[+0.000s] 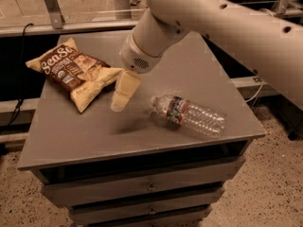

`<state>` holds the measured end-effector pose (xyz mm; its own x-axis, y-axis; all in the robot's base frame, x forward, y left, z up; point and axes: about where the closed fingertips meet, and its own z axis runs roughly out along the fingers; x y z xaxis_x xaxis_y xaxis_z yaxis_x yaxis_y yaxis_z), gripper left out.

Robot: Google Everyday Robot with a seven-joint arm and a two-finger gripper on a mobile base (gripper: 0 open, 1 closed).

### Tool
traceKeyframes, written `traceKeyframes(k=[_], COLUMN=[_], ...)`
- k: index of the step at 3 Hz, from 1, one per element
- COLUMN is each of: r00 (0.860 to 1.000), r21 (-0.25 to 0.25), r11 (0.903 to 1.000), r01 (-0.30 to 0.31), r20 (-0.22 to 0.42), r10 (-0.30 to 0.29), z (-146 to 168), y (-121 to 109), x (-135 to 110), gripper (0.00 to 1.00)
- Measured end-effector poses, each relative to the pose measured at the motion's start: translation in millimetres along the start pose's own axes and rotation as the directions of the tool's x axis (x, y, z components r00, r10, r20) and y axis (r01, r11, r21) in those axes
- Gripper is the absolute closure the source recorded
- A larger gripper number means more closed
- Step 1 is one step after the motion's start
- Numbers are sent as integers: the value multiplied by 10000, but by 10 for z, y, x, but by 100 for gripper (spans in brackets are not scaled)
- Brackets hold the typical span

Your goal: Pick brown chip bag

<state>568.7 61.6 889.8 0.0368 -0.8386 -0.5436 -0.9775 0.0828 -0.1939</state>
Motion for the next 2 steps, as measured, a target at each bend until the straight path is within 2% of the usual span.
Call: traceKeyframes(k=[1,2], r00=[9974,9914], r21=[-64,-124], r11=[9993,9963], r01=[-373,-856], r20=[611,981], r10=[376,864], z=[409,711], y=[-177,-346], x=[-219,-319], gripper=[0,0])
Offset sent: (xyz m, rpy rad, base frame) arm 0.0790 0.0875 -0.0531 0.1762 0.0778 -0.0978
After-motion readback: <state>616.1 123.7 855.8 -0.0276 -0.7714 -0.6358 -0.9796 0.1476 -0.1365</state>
